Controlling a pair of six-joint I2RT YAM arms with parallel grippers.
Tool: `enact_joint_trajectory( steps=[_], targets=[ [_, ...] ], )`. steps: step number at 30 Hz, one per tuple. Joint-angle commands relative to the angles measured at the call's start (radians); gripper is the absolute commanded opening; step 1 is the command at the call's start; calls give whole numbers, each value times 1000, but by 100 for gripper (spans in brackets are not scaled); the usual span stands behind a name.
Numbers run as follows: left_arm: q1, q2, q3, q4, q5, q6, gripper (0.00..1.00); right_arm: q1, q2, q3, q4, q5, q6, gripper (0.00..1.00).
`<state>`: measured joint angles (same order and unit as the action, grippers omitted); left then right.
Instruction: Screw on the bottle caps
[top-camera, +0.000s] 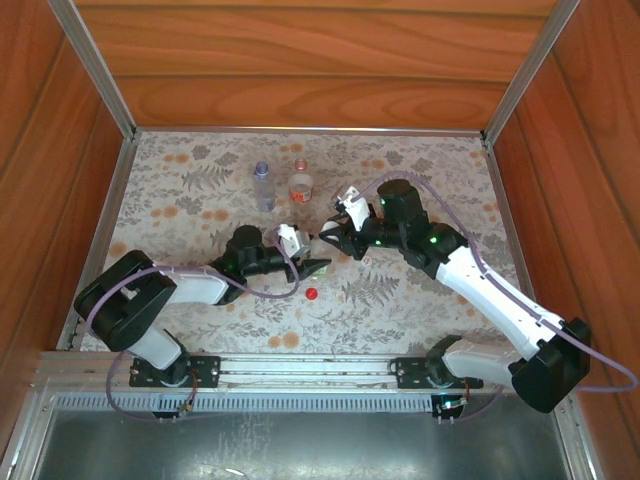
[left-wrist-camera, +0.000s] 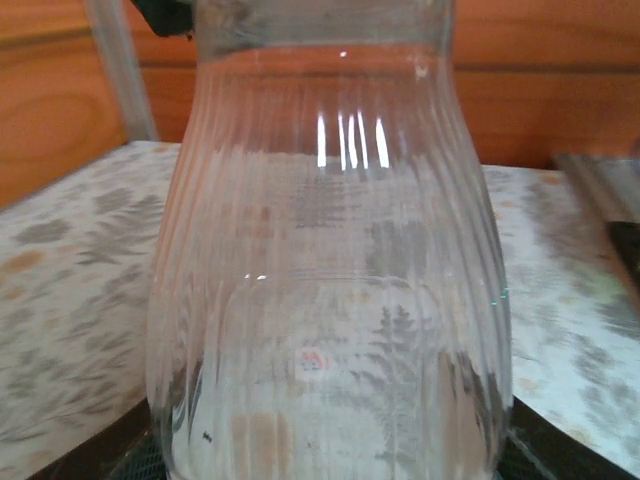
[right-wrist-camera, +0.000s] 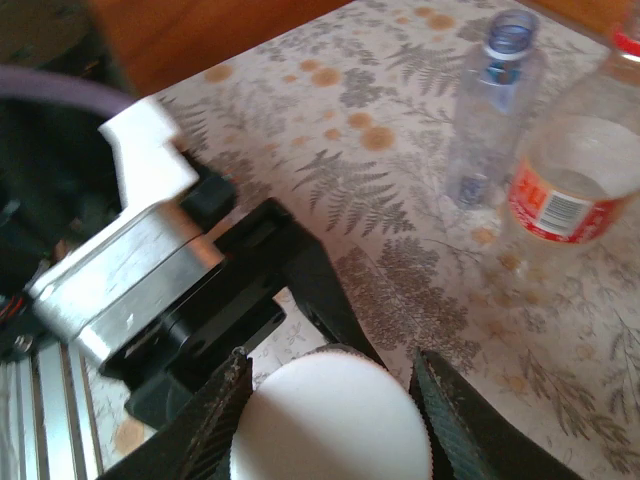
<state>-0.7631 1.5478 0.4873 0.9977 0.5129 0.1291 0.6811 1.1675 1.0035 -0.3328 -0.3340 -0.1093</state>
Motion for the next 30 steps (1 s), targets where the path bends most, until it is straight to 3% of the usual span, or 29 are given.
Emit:
enact_joint_trajectory(
  steps=[1, 6, 8, 11, 16, 19, 22, 27, 30],
  targets=[
    [-60, -11, 21, -13, -397, 102, 56, 14, 20, -22, 76, 161, 256, 27],
    [-195, 44, 83, -11, -836, 270, 56, 86, 45, -41, 93, 496, 531, 28],
    [-228, 85, 114, -10, -940, 341, 56, 114, 62, -30, 56, 647, 645, 25],
    [-243, 112, 135, -10, -977, 351, 56, 150, 96, -17, 57, 757, 717, 25],
    [-233, 109, 115, -10, -941, 320, 56, 156, 124, 15, 44, 772, 711, 27],
    [-194, 78, 70, -14, -763, 270, 56, 155, 58, -54, 198, 695, 558, 41],
    [-120, 34, 14, -18, -447, 175, 56, 148, 8, -71, 268, 510, 343, 62],
    [-21, -25, -22, -34, 26, 70, 56, 144, -39, -34, 140, 180, 76, 71],
    [17, -41, -26, -38, 175, 17, 56, 137, -63, -22, 83, 140, 3, 74]
  ],
)
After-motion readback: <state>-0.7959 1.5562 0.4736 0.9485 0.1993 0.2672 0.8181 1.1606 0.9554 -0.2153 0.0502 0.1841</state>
